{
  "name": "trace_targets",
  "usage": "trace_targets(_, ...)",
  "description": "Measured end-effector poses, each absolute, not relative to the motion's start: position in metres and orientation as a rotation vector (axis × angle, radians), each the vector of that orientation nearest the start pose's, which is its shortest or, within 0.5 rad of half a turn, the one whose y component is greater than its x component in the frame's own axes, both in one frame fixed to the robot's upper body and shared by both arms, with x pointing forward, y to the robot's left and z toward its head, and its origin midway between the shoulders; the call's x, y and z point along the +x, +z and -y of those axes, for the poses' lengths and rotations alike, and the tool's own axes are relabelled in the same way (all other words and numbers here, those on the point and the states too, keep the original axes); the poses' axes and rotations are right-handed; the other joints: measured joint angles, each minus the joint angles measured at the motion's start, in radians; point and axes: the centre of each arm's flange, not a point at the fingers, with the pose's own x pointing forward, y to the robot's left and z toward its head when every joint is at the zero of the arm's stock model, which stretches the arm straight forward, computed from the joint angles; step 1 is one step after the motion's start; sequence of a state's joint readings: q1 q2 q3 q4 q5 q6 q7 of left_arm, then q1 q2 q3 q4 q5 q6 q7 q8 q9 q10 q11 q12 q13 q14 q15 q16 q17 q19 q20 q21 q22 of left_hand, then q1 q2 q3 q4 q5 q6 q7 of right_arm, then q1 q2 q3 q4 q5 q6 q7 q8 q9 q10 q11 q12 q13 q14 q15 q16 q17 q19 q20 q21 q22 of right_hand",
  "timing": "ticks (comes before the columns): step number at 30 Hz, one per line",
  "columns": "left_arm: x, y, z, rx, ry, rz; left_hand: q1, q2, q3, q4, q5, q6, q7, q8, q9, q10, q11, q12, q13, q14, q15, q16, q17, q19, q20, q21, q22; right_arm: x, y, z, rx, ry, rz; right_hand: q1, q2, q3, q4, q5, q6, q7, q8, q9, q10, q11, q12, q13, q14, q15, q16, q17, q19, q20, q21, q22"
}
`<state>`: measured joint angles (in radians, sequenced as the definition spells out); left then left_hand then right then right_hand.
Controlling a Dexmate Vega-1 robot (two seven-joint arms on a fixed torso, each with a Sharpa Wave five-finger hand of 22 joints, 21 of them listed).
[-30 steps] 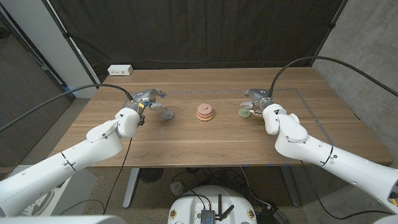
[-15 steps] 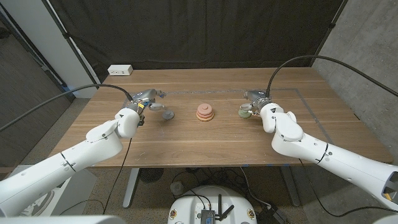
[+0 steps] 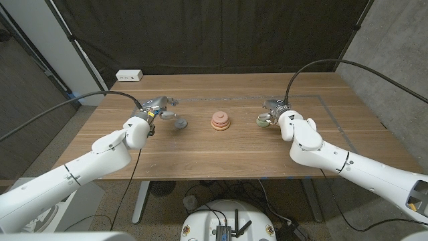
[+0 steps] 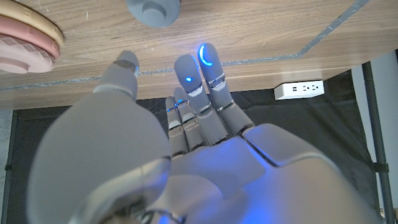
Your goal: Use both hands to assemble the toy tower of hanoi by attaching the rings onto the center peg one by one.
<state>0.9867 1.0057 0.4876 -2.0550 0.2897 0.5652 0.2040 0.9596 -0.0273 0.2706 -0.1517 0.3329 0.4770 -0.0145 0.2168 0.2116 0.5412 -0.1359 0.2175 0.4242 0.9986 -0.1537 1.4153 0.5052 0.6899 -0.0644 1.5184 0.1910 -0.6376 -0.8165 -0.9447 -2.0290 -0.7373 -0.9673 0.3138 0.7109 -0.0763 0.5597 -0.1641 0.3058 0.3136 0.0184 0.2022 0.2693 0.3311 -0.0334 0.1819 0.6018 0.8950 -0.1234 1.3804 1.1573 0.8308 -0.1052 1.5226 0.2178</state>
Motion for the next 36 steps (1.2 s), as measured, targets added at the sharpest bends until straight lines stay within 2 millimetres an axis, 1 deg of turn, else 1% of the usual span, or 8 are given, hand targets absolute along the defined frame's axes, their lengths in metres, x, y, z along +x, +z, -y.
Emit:
trace_targets(5, 0.548, 0.002, -0.292, 1.263, 0.238, 0.441, 0.000, 0.000, 0.000, 0.000, 0.000, 0.000, 0.000, 0.000, 0.000, 0.000, 0.000, 0.000, 0.005, 0.000, 0.000, 0.000, 0.000, 0.000, 0.000, 0.000, -0.005, 0.576, -0.012, 0.193, -1.550, -0.133, 0.125, 0.007, -0.007, -0.013, 0.001, -0.007, -0.005, 0.005, 0.000, 0.000, -0.012, 0.001, 0.000, -0.004, -0.011, 0.007, -0.010, -0.013, -0.011, 0.011, 0.000, -0.004)
trace_targets(10, 0.548, 0.002, -0.292, 1.262, 0.236, 0.441, -0.004, 0.004, 0.000, 0.000, 0.000, 0.000, 0.000, 0.000, 0.000, 0.004, -0.004, 0.000, 0.005, 0.000, 0.000, 0.000, 0.000, 0.000, 0.000, -0.003, -0.005, 0.578, -0.013, 0.193, -1.555, -0.128, 0.105, 0.007, -0.007, -0.023, -0.002, -0.016, -0.009, 0.001, 0.000, -0.005, -0.012, 0.001, 0.000, -0.009, -0.018, 0.007, -0.016, -0.020, -0.011, 0.011, 0.000, -0.009)
trace_targets(12, 0.548, 0.002, -0.292, 1.262, 0.235, 0.440, -0.004, 0.004, 0.003, -0.003, 0.000, 0.000, 0.000, 0.000, 0.000, 0.006, -0.005, 0.000, 0.005, 0.000, 0.000, 0.000, 0.000, 0.000, 0.000, -0.008, -0.005, 0.579, -0.014, 0.193, -1.556, -0.127, 0.098, 0.017, -0.017, -0.023, -0.001, -0.016, -0.010, 0.000, 0.000, -0.005, -0.012, 0.001, 0.007, -0.009, -0.018, 0.007, -0.016, -0.023, -0.011, 0.011, 0.000, -0.009)
trace_targets(21, 0.547, 0.001, -0.292, 1.260, 0.234, 0.441, -0.007, 0.007, 0.003, -0.003, 0.000, 0.005, -0.005, 0.000, 0.000, 0.006, -0.005, 0.000, 0.005, 0.000, 0.000, 0.000, 0.000, 0.000, 0.000, -0.008, -0.005, 0.583, -0.017, 0.193, -1.561, -0.120, 0.079, 0.017, -0.017, -0.028, -0.006, -0.023, -0.010, 0.000, 0.005, -0.005, -0.008, -0.003, 0.011, -0.014, -0.018, 0.007, -0.019, -0.028, -0.011, 0.011, 0.000, -0.009)
trace_targets(24, 0.546, 0.001, -0.292, 1.261, 0.233, 0.441, -0.008, 0.008, 0.003, -0.003, 0.000, 0.005, -0.005, 0.000, 0.000, 0.011, 0.000, 0.000, 0.005, 0.000, 0.000, 0.000, 0.000, 0.000, 0.000, -0.008, -0.005, 0.584, -0.018, 0.193, -1.561, -0.115, 0.070, 0.017, -0.017, -0.031, -0.003, -0.023, -0.010, 0.000, 0.005, -0.009, 0.000, -0.010, 0.015, -0.014, -0.018, 0.007, -0.019, -0.028, -0.011, 0.011, 0.000, -0.009)
trace_targets(29, 0.545, 0.000, -0.292, 1.261, 0.231, 0.441, -0.008, 0.008, 0.003, -0.003, 0.000, 0.010, -0.001, 0.000, 0.000, 0.011, 0.000, 0.000, 0.005, 0.000, 0.000, 0.000, 0.000, 0.000, 0.000, -0.008, -0.005, 0.587, -0.020, 0.193, -1.561, -0.109, 0.056, 0.017, -0.017, -0.037, 0.004, -0.030, -0.010, 0.000, 0.009, -0.009, 0.009, -0.008, 0.015, -0.018, -0.018, 0.007, -0.019, -0.027, -0.011, 0.011, 0.000, -0.009)
trace_targets(35, 0.545, 0.000, -0.292, 1.262, 0.230, 0.442, -0.008, 0.008, 0.003, -0.003, 0.000, 0.011, 0.000, 0.000, 0.000, 0.011, 0.000, 0.000, 0.005, 0.000, 0.000, 0.004, 0.000, 0.000, 0.000, -0.008, -0.005, 0.589, -0.023, 0.194, -1.560, -0.104, 0.042, 0.018, -0.016, -0.040, 0.002, -0.030, -0.003, -0.008, 0.015, -0.010, 0.021, -0.009, 0.022, -0.022, -0.013, 0.011, -0.019, -0.025, -0.011, 0.011, 0.000, -0.010)
trace_targets(36, 0.545, 0.000, -0.292, 1.262, 0.230, 0.442, -0.008, 0.008, 0.003, -0.003, 0.000, 0.011, 0.000, 0.000, 0.000, 0.011, 0.000, 0.000, 0.005, 0.000, 0.000, 0.004, 0.000, 0.000, 0.000, -0.008, -0.005, 0.590, -0.023, 0.194, -1.560, -0.104, 0.041, 0.025, -0.009, -0.043, 0.004, -0.030, -0.001, -0.010, 0.016, -0.013, 0.021, -0.009, 0.022, -0.023, -0.010, 0.007, -0.019, -0.025, -0.011, 0.011, 0.000, -0.010)
